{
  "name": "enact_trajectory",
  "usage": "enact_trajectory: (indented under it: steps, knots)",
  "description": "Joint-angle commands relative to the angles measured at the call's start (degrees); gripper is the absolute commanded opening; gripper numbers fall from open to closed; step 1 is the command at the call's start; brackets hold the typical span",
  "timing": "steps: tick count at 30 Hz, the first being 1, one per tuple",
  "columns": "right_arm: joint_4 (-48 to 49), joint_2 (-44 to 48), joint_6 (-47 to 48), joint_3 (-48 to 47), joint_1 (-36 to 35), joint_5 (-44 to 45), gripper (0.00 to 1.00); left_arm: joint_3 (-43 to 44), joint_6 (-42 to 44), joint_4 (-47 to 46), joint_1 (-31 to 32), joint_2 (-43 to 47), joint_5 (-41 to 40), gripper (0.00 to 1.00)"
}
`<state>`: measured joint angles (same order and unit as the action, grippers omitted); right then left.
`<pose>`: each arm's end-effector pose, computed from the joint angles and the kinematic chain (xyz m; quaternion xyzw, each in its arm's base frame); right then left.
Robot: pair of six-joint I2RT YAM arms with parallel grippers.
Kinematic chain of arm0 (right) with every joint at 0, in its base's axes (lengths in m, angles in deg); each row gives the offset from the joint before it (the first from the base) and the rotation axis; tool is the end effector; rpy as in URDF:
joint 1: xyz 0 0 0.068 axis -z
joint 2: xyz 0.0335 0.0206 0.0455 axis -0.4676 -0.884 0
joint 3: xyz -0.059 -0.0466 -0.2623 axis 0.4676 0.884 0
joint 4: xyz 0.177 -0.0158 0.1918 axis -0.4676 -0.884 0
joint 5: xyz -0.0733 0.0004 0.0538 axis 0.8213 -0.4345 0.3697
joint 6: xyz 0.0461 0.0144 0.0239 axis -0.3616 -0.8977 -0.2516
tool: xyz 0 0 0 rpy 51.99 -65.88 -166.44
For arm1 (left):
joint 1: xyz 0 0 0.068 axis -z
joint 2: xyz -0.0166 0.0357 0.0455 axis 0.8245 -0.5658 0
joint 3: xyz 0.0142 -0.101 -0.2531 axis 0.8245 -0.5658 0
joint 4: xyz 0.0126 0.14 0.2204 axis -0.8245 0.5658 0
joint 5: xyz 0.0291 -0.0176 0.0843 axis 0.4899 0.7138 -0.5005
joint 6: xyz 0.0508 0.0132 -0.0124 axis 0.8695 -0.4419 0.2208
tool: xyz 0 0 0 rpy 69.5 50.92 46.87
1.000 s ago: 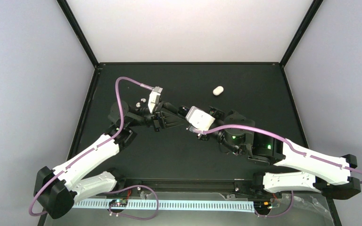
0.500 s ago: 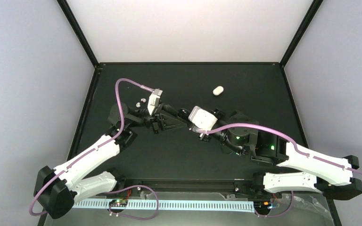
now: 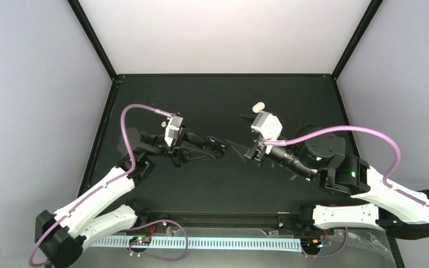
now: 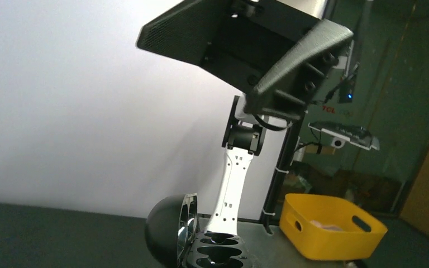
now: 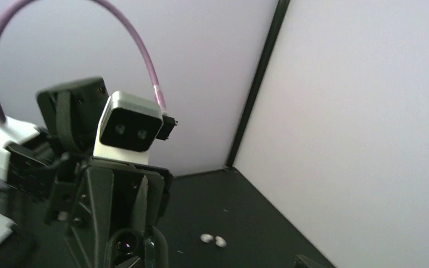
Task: Insert the wireless bluetooth earbuds into the charging case
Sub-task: Open the charging case, then adjust the earbud at the center of the board.
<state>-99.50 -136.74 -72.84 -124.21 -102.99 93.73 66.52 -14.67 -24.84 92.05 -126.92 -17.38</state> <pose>0.0555 0.1627 0.4764 -0.4063 0.5811 0.2494 0.6596 0.1425 -0.1431 0.3664 0.4064 0.4742 -0.6484 0.4353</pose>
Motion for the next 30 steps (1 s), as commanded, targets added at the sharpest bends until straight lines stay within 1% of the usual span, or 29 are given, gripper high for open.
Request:
enact_trajectory:
  steps: [1, 5, 7, 11, 14, 16, 17, 18, 19, 21, 23, 24, 26, 28, 30]
  knots:
    - [-1.44, 0.29, -7.45, -2.54, 0.31, -6.88, 0.73, 0.81, 10.15, 4.16, 0.37, 4.96, 0.46, 0.02]
    - [0.50, 1.05, -11.27, -2.33, 0.94, -9.95, 0.79, -0.21, 20.53, 7.86, 1.03, 9.54, -0.31, 0.02]
    - [1.68, 1.25, -13.49, -1.96, 1.51, -11.81, 0.81, 0.02, 26.37, 12.19, 1.31, 11.65, -1.61, 0.01]
    - [4.19, 1.53, -18.99, -1.07, 5.01, -16.17, 0.82, 0.67, 32.55, 19.92, 1.36, 15.04, -4.09, 0.02]
    - [6.56, 2.59, -25.90, 0.59, 12.84, -21.24, 0.82, 0.48, 33.91, 21.97, 1.34, 16.83, -5.79, 0.02]
    - [8.65, 3.39, -31.96, 3.22, 21.08, -25.81, 0.82, 0.01, 33.95, 22.59, 1.22, 17.66, -7.20, 0.02]
    - [9.58, 3.72, -35.05, 5.03, 25.93, -27.36, 0.82, -0.39, 33.53, 22.35, 1.23, 18.05, -8.05, 0.01]
    - [10.26, 3.94, -38.26, 6.72, 29.00, -28.43, 0.82, -0.93, 32.59, 21.37, 1.18, 18.09, -8.84, 0.02]
    - [10.57, 4.09, -39.58, 8.59, 31.10, -28.46, 0.82, -1.72, 31.07, 19.51, 1.03, 17.88, -9.30, 0.02]
    - [9.73, 4.49, -40.60, 12.33, 32.70, -23.23, 0.82, -3.43, 26.58, 14.37, 0.44, 16.59, -9.87, 0.02]
    - [8.37, 4.56, -40.72, 15.41, 33.02, -16.18, 0.82, -4.98, 21.25, 8.38, -0.84, 14.30, -10.44, 0.02]
    - [7.55, 4.50, -41.42, 16.89, 33.29, -12.75, 0.82, -5.78, 18.65, 5.56, -1.81, 12.95, -10.43, 0.02]
    - [7.55, 4.26, -42.25, 20.67, 34.87, -8.76, 0.82, -7.54, 12.84, -0.88, -5.18, 10.87, -10.50, 0.02]
    - [7.80, 2.92, -42.90, 23.68, 37.70, -10.51, 0.82, -9.56, 6.62, -7.93, -9.23, 9.51, -10.04, 0.02]
    - [6.28, -0.76, -43.90, 24.31, 41.63, -15.81, 0.80, -10.95, 2.44, -11.20, -12.45, 9.46, -11.08, 0.02]
